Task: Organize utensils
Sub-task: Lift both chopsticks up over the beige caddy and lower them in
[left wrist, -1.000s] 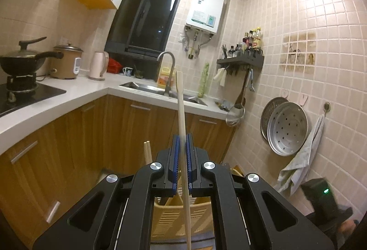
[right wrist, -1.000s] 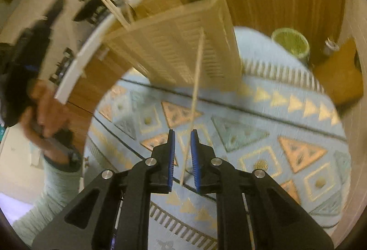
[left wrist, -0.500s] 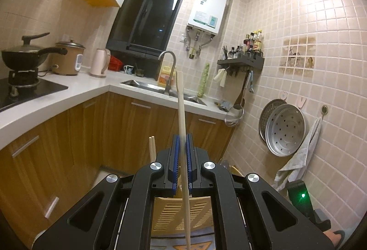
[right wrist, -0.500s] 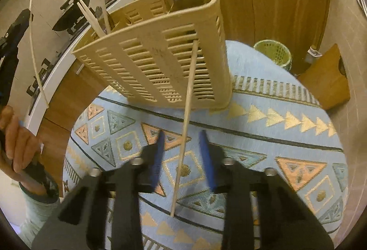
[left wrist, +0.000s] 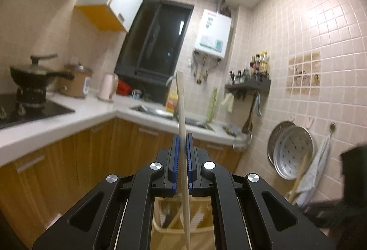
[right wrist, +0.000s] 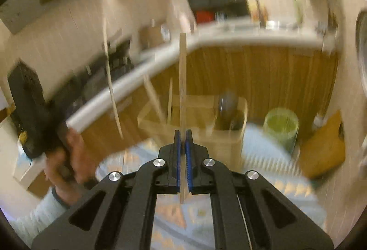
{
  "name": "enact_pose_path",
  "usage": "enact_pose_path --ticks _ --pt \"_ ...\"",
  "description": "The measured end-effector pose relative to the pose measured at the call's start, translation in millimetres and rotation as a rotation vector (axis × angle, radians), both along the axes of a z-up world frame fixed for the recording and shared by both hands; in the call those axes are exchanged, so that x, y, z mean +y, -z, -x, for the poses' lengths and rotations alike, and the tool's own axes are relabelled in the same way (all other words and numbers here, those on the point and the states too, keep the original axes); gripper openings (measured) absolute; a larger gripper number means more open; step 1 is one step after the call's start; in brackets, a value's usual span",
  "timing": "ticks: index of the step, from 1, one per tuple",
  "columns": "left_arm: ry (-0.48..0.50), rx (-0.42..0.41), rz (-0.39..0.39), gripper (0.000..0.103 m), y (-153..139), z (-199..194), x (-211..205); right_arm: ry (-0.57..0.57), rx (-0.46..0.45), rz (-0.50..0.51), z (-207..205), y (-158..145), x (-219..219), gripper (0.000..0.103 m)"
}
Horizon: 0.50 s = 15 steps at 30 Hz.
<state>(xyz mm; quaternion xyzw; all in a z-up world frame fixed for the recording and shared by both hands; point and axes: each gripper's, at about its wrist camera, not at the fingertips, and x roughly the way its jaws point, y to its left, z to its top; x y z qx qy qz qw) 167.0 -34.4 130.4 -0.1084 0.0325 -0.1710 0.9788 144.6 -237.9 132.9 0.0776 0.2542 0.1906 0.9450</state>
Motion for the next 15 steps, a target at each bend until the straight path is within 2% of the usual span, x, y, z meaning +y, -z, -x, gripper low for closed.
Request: enact_pose_path --ticks 2,4,5,11,15 --pt "-0.025 -0.032 -0.021 0.004 -3.5 -4.0 -8.7 0.026 -0.069 -0.009 -3.2 -14.1 -2.7 0.003" --pt "-0.090 -0.067 -0.046 0.004 -3.6 -7.3 -16.6 0.064 -0.151 0.014 -3.7 -22.7 -2.0 0.003" --pt "-0.126 -0.084 -0.033 0.004 -1.3 -10.2 -17.4 0.080 -0.180 0.031 -5.0 -23.7 -0.2 0.003" --pt "-0.157 -0.036 0.012 0.004 19.4 -37.7 -18.0 0.170 -0.225 0.140 -25.6 -3.5 8.2 0.003" --pt "-0.173 0.000 0.064 0.004 33.5 -49.3 -13.1 0.189 -0.219 0.123 -40.8 14.0 4.4 0.003"
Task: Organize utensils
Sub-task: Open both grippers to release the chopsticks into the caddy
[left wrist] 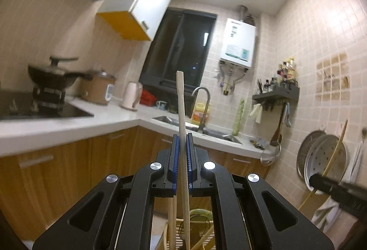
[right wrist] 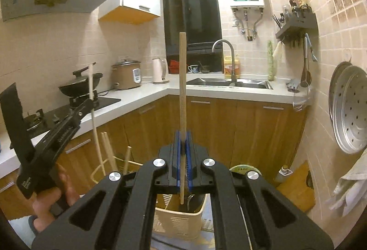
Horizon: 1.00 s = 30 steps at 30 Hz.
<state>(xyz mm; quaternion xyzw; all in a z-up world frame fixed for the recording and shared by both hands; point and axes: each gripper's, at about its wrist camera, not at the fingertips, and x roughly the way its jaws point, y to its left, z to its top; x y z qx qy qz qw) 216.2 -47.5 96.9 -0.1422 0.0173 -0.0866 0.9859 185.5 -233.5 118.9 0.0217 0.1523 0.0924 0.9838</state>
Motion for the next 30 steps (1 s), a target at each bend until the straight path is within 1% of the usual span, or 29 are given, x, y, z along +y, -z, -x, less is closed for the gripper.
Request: enact_pose_path --ticks 2,7,8,9,11,13,15,18,19,20,21,22,23,25,27,30 --pt "0.011 0.022 0.015 0.004 5.7 -4.3 0.5 0.000 0.015 -0.008 -9.1 6.5 -0.1 0.003" --pt "0.030 0.021 -0.038 0.005 10.2 -0.1 -4.1 -0.010 0.074 -0.052 -20.2 23.1 -6.1 0.003" --pt "0.035 0.022 -0.042 0.007 10.7 2.3 -4.0 -0.008 0.087 -0.055 -21.5 25.4 -7.1 0.003" --pt "0.044 0.028 -0.046 0.012 11.0 3.9 -4.0 -0.014 0.098 -0.058 -22.0 26.9 -6.9 0.003" --pt "0.064 0.042 -0.048 0.014 12.1 9.0 -2.4 -0.030 0.131 -0.080 -21.9 28.5 -9.9 0.004" --pt "0.079 0.055 -0.041 0.018 12.8 12.9 -0.5 -0.044 0.151 -0.084 -17.5 25.4 -12.0 0.005" --pt "0.083 0.061 -0.038 0.033 13.3 19.7 1.9 -0.042 0.154 -0.081 -8.6 20.3 -14.2 0.005" --pt "0.093 0.071 -0.055 0.038 9.6 37.1 7.7 -0.045 0.158 -0.085 9.7 11.1 -19.4 0.008" --pt "0.099 0.075 -0.057 0.041 7.9 41.2 9.6 -0.046 0.159 -0.087 15.6 9.4 -19.8 0.015" --pt "0.106 0.079 -0.058 0.047 5.4 48.8 13.3 -0.044 0.159 -0.090 22.4 7.3 -21.3 0.025" --pt "0.109 0.082 -0.058 0.051 3.3 56.4 16.8 -0.039 0.154 -0.092 30.0 5.6 -22.0 0.033" --pt "0.114 0.084 -0.059 0.053 1.6 61.9 19.2 -0.034 0.139 -0.090 41.8 3.6 -22.4 0.050" --pt "0.127 0.089 -0.064 0.056 -0.2 70.6 22.5 -0.030 0.122 -0.087 53.4 2.1 -22.8 0.057" --pt "0.140 0.099 -0.077 0.062 -1.7 88.1 27.2 -0.031 0.123 -0.087 69.8 2.9 -22.3 0.058" --pt "0.146 0.105 -0.091 0.072 0.0 107.1 30.9 -0.038 0.134 -0.103 83.7 7.2 -22.1 0.061" --pt "0.154 0.116 -0.101 0.077 7.1 130.1 35.1 -0.021 0.129 -0.091 108.3 18.1 -15.8 0.066"
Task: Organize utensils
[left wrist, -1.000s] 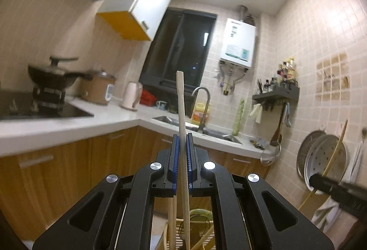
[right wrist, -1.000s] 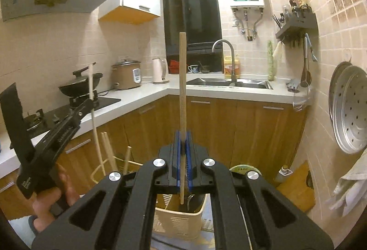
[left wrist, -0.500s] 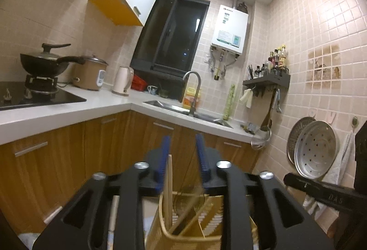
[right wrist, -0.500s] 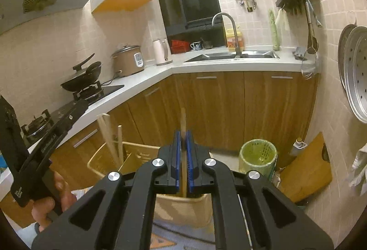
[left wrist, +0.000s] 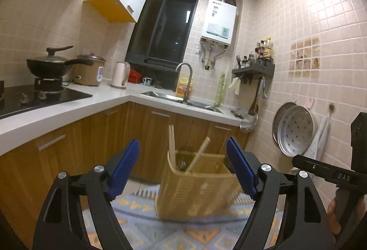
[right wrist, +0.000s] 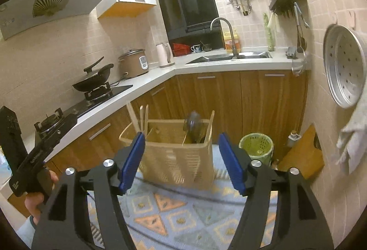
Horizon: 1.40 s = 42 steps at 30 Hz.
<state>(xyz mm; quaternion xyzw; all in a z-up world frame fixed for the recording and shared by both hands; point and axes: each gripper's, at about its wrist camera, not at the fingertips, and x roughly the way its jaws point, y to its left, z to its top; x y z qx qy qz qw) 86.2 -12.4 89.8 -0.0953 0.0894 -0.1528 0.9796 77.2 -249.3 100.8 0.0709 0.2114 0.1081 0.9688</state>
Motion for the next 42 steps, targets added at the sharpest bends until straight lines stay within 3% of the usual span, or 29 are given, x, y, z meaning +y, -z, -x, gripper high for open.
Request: enact_pose_path --ticks 10,15,20,23,36,42 --pt "-0.062 0.055 -0.060 0.089 41.7 47.1 5.0 0.058 -0.087 0.074 53.2 37.1 32.0 0.095" --pt "-0.133 0.063 -0.128 0.090 67.1 51.3 -1.8 0.179 -0.045 0.063 50.8 82.1 29.3 0.095" --pt "-0.174 0.045 -0.167 0.090 82.2 53.5 -2.7 0.233 -0.088 0.129 52.6 105.5 27.0 0.095" --pt "-0.188 0.015 -0.171 0.091 82.1 57.4 -2.7 0.200 -0.091 0.123 52.2 109.3 26.3 0.095" --pt "-0.193 0.048 -0.223 0.095 86.8 55.7 -10.9 0.168 -0.131 0.213 59.9 112.9 49.5 0.095" --pt "-0.192 0.050 -0.239 0.095 87.7 55.4 -13.3 0.178 -0.114 0.189 55.9 112.8 44.1 0.095"
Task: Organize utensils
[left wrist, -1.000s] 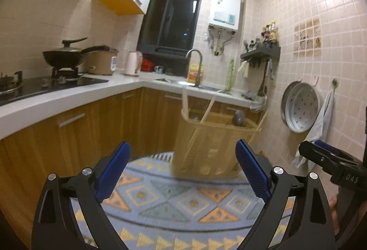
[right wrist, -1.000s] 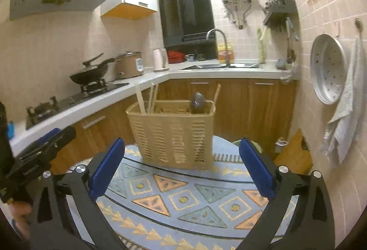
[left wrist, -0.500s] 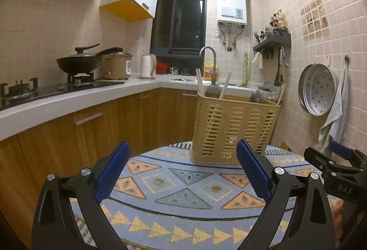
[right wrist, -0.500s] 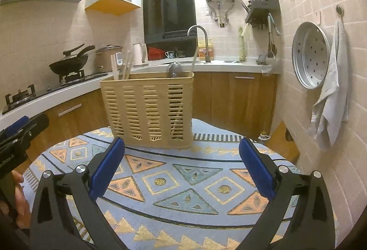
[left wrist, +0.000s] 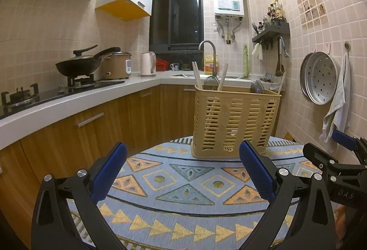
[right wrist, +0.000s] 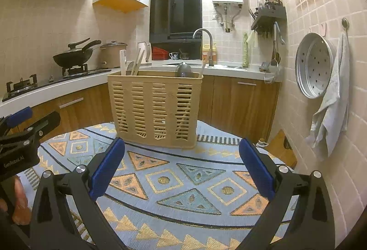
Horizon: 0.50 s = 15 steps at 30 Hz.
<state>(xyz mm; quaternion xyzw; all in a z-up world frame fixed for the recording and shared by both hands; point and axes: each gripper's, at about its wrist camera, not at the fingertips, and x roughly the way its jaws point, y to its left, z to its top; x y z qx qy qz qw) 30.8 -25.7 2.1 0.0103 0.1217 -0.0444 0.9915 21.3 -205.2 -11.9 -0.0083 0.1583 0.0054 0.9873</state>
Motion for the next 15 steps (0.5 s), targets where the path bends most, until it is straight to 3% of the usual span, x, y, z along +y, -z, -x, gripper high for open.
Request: enact_pose_path --ticks 15 --pt "0.000 -0.004 -0.012 0.095 -0.6 1.1 -1.7 -0.002 0.009 -0.013 1.0 0.9 -2.6 0.095"
